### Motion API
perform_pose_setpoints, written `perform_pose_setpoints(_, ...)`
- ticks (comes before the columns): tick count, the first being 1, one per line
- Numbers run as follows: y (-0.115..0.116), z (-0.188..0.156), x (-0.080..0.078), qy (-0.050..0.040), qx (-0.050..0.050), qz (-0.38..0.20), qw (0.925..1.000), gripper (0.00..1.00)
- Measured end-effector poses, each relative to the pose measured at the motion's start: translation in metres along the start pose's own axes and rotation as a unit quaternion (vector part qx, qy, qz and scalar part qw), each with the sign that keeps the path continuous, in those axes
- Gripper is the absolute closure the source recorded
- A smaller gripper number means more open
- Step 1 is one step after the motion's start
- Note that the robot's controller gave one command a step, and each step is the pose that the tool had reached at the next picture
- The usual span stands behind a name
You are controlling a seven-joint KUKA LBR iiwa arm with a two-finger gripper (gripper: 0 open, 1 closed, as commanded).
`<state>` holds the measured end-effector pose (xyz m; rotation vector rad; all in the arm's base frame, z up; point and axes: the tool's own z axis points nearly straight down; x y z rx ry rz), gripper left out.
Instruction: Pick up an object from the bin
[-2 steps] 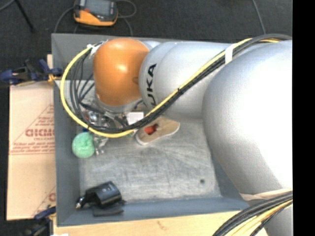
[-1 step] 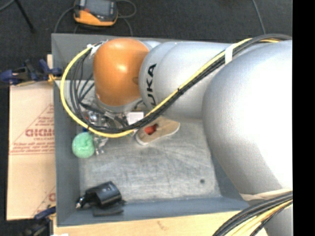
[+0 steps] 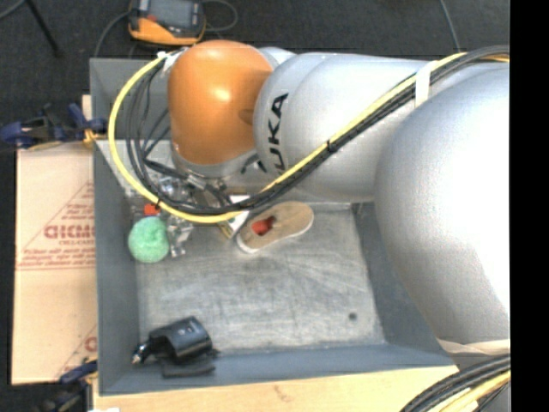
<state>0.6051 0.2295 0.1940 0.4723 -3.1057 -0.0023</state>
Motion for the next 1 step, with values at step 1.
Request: perform_pose_setpoints(1,-0.0075,-0.0317,-0.0083,-0.0043,0.001,-0.010,0.9999,1.00)
